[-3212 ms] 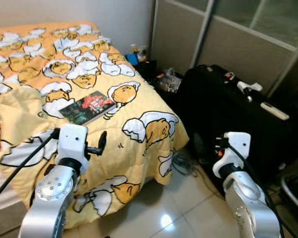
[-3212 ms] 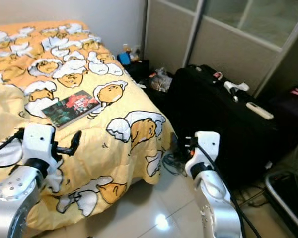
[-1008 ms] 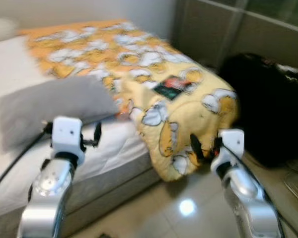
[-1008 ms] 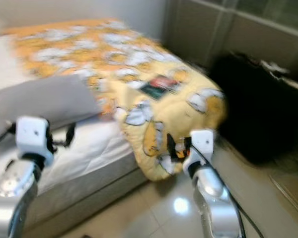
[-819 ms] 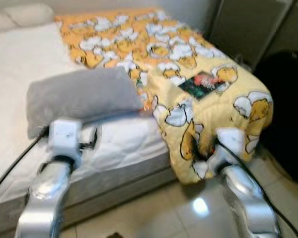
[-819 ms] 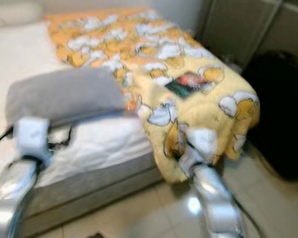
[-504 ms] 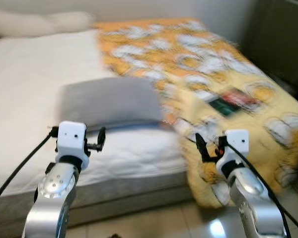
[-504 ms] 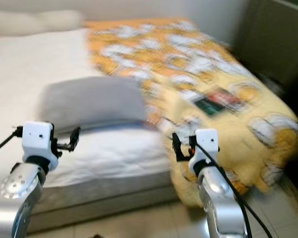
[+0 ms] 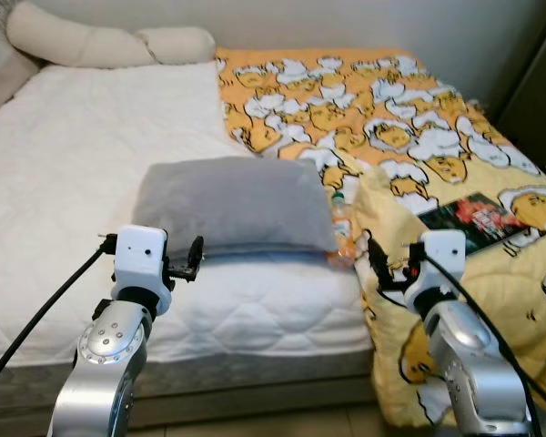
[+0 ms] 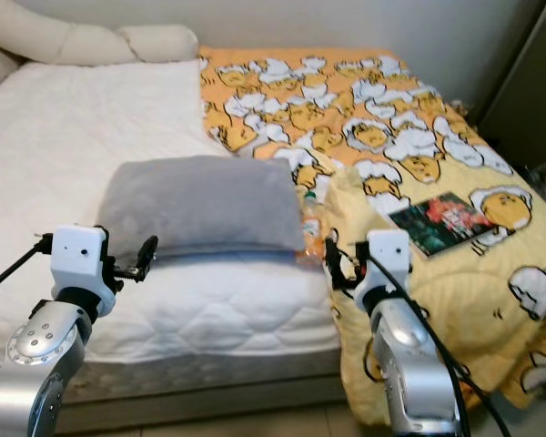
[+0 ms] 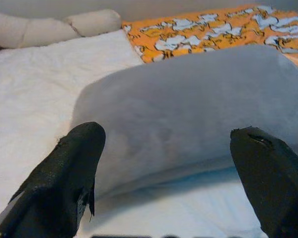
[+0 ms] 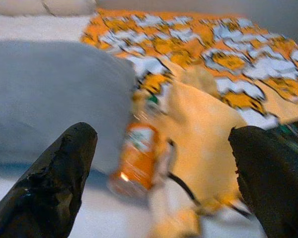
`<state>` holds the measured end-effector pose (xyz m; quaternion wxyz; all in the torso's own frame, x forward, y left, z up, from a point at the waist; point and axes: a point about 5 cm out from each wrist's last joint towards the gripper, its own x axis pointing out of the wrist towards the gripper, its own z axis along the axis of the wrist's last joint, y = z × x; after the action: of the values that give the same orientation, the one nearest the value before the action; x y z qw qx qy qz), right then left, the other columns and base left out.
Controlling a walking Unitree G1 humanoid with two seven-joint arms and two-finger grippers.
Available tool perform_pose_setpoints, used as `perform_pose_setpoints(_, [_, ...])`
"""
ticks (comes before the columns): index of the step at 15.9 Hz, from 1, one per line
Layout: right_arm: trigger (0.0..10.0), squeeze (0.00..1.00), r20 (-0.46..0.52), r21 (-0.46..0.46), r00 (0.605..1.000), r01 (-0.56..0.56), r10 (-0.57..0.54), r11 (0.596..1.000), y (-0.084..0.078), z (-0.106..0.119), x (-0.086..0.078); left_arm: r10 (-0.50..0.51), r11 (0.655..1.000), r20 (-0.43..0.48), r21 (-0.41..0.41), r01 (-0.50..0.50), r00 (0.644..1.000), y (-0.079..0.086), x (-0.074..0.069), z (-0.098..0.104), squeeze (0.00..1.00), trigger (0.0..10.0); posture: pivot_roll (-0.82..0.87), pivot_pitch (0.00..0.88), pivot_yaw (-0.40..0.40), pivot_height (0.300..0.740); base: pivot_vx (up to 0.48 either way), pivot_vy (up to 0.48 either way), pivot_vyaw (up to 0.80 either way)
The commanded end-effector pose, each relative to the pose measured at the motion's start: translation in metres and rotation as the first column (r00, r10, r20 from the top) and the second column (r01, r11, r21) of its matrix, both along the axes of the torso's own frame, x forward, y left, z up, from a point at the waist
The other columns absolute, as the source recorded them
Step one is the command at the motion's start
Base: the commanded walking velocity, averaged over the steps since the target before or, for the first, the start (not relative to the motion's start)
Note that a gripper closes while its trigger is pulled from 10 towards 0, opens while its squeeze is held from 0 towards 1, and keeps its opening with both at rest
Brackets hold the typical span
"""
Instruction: Clean up the room
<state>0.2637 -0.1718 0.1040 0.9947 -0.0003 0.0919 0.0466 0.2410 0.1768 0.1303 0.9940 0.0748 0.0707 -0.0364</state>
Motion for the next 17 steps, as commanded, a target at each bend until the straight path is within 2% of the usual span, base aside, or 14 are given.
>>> perform_pose_setpoints(1, [10.0,0.00,-0.012,0.004,1.000,-0.018,0.018,1.000,0.006,-0.001,0.000,0.002,1.000,-0.007,0.006,-0.002,1.000,0.002,0.001,-0.002,0.02,10.0,-0.06,0.000,-0.021,0.740,0.300,0.000,0.00])
perform_pose_setpoints(6, [10.0,0.00,-0.040,-0.022,0.999,0.006,-0.007,1.000,0.001,-0.003,0.003,-0.012,1.000,-0.007,0.009,0.012,1.000,-0.001,0.002,-0.003,0.03,10.0,-0.07,0.000,-0.020,0.740,0.297,0.000,0.00])
perform_pose_setpoints(11, [10.0,0.00,-0.072,-0.023,0.997,-0.013,0.011,1.000,0.003,-0.007,0.004,-0.029,1.000,-0.007,0.012,0.029,1.000,-0.003,0.004,-0.002,0.05,10.0,-0.06,0.000,-0.018,0.740,0.296,0.000,0.00])
perform_pose_setpoints(17, [10.0,0.00,-0.120,-0.010,0.993,-0.007,0.005,1.000,0.005,-0.011,0.003,-0.072,0.997,-0.016,0.029,0.073,0.997,-0.006,0.003,-0.002,0.02,10.0,-0.06,0.000,-0.012,0.740,0.290,0.000,0.00])
